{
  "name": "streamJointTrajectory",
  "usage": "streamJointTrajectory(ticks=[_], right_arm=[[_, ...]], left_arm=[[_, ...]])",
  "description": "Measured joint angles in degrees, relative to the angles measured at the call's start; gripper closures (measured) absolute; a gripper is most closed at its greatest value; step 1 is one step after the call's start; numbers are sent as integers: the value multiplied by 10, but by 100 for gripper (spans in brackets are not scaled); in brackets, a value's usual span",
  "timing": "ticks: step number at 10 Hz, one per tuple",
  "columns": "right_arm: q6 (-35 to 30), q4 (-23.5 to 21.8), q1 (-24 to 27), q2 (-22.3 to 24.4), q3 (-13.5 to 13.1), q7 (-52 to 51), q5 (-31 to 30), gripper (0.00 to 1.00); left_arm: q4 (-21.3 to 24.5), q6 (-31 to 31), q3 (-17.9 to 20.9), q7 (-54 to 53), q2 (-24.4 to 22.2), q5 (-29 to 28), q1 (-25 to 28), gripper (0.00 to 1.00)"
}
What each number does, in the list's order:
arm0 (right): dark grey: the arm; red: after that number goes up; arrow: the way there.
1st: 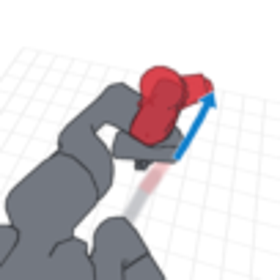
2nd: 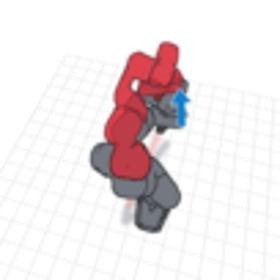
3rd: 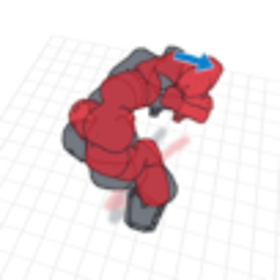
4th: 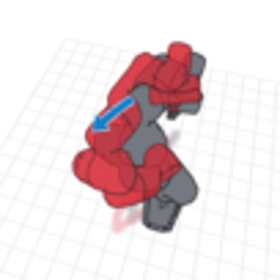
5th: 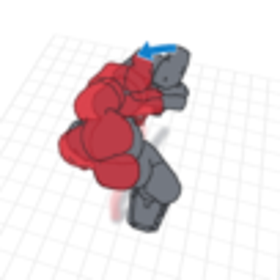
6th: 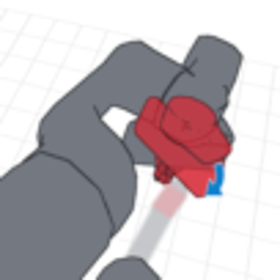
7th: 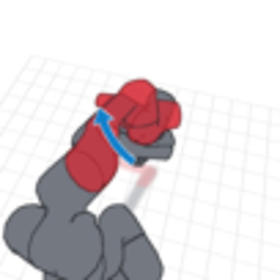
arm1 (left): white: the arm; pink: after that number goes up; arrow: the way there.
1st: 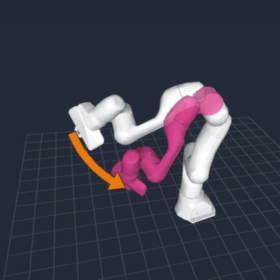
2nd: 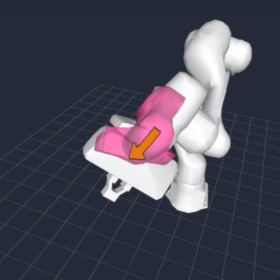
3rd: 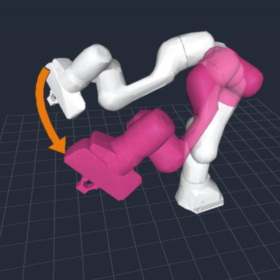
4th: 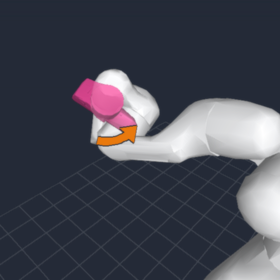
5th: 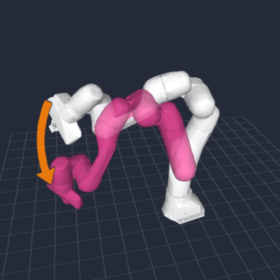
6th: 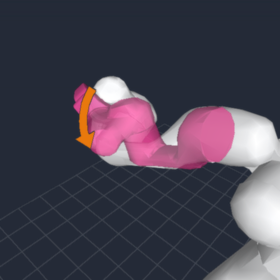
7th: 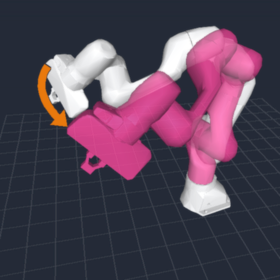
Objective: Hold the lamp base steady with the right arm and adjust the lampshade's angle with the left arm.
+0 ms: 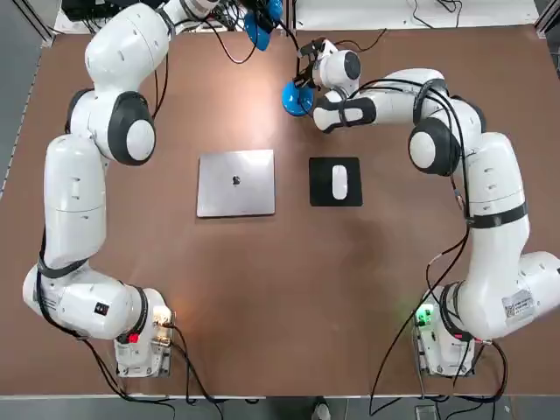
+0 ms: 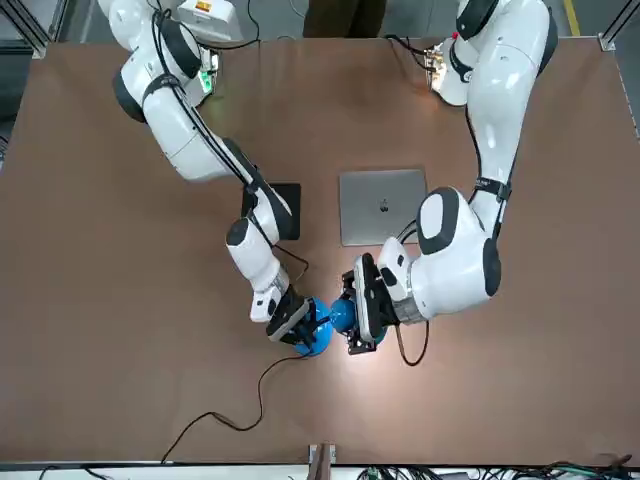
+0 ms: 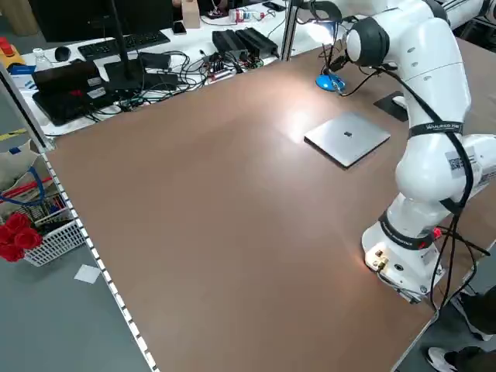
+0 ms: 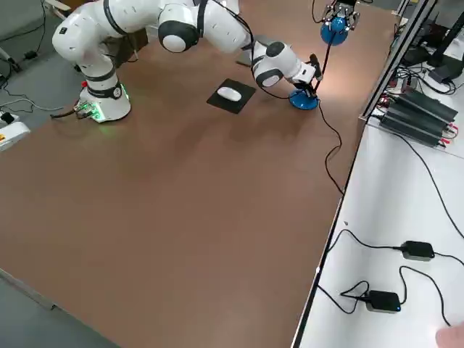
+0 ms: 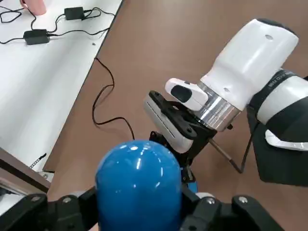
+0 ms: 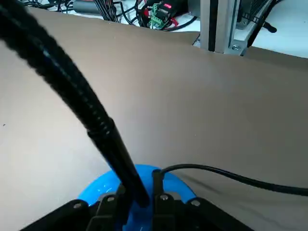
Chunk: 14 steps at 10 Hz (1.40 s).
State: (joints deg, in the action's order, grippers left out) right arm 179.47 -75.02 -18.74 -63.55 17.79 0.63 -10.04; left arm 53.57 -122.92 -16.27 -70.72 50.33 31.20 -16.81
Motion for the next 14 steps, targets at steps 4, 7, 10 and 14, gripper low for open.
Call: streamJointTrajectory(ticks=[4,7,10,14], right_arm=[[0,0,0,0,0,0,0,77],[1,0,-1,0,-1,-1,-1,77],[1,0,-1,0,-2,-1,-1,77],[2,0,-2,0,-3,-1,-1,77]], left_arm=[[0,0,1,60,1,-1,-3,56],[0,-2,1,121,1,-1,-6,57],[0,-5,3,152,1,-3,-10,59],[0,-10,4,239,1,-3,-10,59]])
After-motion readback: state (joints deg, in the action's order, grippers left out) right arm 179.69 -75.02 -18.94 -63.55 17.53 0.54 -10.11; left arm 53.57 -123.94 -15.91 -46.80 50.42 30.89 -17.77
